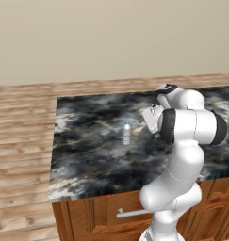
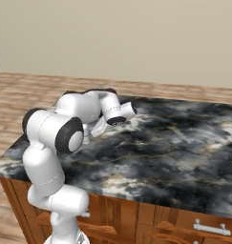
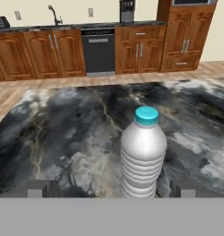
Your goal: Pick the bottled drink, beer, bottled water from the counter and place them in the open cabinet.
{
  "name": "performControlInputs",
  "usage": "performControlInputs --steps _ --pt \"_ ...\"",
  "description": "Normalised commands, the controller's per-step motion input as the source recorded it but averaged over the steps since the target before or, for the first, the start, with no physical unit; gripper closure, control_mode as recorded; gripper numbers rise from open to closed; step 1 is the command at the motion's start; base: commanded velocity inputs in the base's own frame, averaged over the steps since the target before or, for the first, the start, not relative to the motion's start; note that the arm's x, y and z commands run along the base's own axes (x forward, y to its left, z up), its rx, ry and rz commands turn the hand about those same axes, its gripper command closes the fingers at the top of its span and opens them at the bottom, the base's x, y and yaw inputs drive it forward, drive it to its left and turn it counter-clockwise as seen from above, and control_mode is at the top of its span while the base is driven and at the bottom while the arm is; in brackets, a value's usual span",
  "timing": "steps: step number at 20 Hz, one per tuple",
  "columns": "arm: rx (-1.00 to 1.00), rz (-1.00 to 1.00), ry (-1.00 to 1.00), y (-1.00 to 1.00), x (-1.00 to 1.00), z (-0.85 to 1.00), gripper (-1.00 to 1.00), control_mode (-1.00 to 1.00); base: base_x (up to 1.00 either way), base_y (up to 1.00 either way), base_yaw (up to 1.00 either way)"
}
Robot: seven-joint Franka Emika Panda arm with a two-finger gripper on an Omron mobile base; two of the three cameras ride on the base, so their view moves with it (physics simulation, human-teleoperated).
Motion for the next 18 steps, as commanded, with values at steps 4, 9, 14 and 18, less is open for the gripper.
performControlInputs --steps 4,9,14,18 --pt "0.00 0.00 0.01 0.12 0.02 -0.03 -1.00 -1.00 0.00 0.00 0.00" --pt "0.00 0.00 0.00 0.06 0.13 -0.10 -1.00 -1.00 0.00 0.00 0.00" --pt "0.00 0.00 0.00 0.04 0.11 -0.11 -1.00 -1.00 0.00 0.00 0.00" --pt "0.00 0.00 0.00 0.04 0.25 -0.04 -1.00 -1.00 0.00 0.00 0.00"
